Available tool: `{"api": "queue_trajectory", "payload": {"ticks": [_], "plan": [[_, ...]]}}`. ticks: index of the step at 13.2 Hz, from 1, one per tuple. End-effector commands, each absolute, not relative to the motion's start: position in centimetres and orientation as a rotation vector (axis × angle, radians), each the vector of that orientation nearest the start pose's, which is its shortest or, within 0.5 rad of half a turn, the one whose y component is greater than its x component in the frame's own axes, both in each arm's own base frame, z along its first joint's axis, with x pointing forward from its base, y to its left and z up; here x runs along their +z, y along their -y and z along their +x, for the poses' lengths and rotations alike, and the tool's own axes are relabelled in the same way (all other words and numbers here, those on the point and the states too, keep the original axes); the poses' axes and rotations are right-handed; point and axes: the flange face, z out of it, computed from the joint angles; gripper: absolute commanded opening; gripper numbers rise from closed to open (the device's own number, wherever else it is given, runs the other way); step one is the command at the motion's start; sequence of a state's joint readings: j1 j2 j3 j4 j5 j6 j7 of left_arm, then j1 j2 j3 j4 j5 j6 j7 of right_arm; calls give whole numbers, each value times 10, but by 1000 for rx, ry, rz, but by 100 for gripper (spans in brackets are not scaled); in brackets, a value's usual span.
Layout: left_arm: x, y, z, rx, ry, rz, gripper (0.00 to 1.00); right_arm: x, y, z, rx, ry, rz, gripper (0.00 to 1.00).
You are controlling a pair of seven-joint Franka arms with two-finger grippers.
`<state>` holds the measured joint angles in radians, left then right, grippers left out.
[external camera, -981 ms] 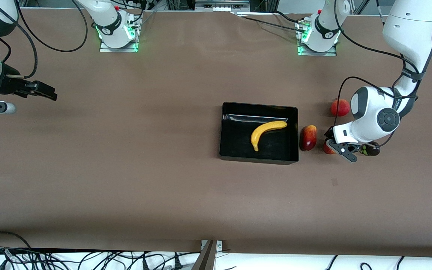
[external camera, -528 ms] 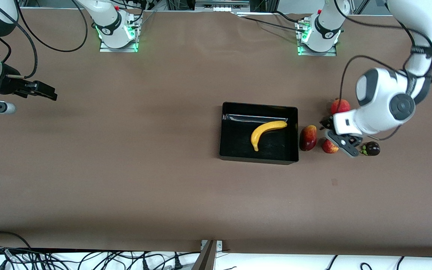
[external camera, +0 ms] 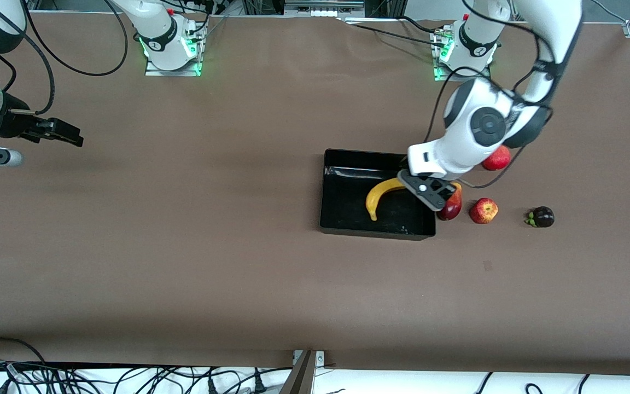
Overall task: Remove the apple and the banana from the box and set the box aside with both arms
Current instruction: 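Reach the left gripper back into the box toward the yellow banana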
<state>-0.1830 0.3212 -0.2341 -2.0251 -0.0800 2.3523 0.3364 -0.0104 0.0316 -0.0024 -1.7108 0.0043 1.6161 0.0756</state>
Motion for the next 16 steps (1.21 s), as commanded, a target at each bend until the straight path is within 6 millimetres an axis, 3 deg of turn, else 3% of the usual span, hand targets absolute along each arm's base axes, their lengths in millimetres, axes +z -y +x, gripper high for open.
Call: {"api": "queue_trajectory", "payload": {"ticks": [1,5,8,16], "plan": [[268,257,549,-50,-1087,-3093,100,547,8,558,206,-138,-3109,100],[236,260,543,3,-1094,-3097,100,548,8,558,202,-138,-3109,100],[204,256,527,27,-1093,-3095,100,547,8,558,206,-138,-3109,100],[161,256,515,82,-1094,-3105,100,547,8,558,204,-138,-3109,100]]}}
